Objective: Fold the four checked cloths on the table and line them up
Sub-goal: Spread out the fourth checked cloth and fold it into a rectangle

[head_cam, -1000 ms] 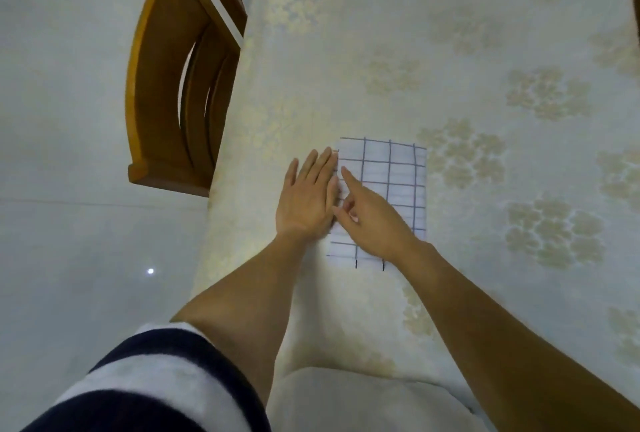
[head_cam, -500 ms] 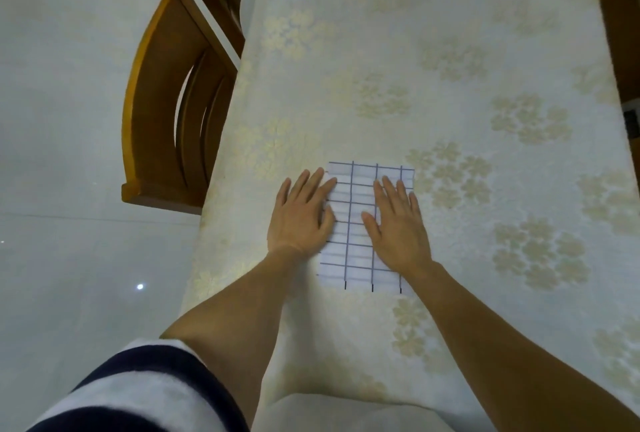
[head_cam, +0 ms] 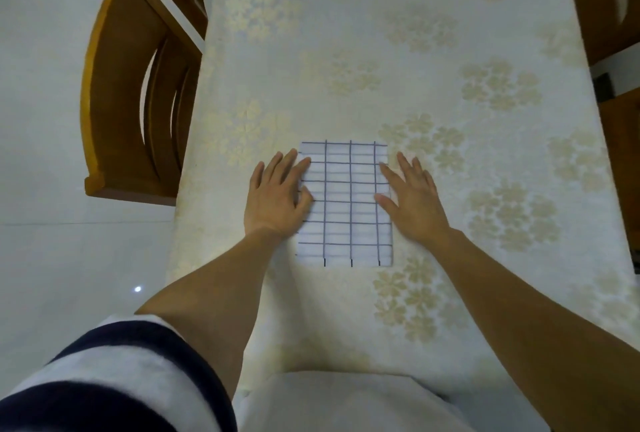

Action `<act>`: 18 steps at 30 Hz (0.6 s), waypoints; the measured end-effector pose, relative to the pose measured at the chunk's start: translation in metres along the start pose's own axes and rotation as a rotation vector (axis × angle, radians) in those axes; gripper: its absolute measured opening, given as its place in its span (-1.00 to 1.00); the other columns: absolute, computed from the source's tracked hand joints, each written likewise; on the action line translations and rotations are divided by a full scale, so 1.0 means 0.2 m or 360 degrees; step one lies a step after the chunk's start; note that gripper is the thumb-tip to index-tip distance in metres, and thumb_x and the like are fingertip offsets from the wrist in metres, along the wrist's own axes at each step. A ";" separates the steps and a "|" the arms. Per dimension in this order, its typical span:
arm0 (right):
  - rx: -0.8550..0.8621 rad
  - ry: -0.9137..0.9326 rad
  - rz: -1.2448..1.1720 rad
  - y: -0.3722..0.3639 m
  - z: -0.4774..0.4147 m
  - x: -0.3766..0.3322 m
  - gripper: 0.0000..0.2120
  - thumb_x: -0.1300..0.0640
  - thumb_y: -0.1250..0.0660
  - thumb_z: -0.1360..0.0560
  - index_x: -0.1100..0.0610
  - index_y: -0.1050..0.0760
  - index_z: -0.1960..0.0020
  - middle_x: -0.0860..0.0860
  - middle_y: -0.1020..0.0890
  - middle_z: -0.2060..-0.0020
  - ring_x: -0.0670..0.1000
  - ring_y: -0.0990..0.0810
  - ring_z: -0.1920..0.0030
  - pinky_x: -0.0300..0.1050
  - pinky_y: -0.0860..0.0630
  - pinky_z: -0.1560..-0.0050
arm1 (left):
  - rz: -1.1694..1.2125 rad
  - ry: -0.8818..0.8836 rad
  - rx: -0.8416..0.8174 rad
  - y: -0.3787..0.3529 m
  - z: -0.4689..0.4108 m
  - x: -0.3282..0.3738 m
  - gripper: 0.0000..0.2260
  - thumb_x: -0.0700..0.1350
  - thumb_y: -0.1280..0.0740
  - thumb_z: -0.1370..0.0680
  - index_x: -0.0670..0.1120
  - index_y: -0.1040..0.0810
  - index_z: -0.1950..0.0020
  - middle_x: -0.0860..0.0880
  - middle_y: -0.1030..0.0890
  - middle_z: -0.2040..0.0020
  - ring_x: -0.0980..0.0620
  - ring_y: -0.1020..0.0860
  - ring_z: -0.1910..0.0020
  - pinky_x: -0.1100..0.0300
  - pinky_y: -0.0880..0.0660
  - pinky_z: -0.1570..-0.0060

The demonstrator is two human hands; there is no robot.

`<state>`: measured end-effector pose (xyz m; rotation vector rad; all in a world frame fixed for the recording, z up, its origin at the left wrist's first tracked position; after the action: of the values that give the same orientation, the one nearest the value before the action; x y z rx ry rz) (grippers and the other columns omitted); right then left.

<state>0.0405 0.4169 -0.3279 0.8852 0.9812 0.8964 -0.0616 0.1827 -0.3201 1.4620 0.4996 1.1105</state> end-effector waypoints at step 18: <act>0.0297 -0.0700 -0.0436 0.00 0.38 0.04 -0.47 -0.24 -0.43 -0.44 0.07 -0.46 -0.24 0.04 -0.60 -0.09 0.13 -0.53 -0.17 0.08 -0.45 -0.18 | -0.0106 -0.0881 -0.0274 -0.06 -0.10 0.72 -0.56 0.01 -0.29 -0.65 0.08 -0.36 -0.53 -0.03 -0.29 -0.58 -0.15 -0.16 -0.59 -0.14 -0.04 -0.56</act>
<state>0.1144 0.4096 -0.3072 1.0228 0.7824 0.3575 -0.0093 0.3133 -0.2839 1.5079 0.0598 0.6357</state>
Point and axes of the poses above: each hand's wrist, its own z-axis away from the middle knuckle, its own y-axis out of the back of the hand, x = y × z, the point moved 9 cm from there along -z, towards the middle knuckle
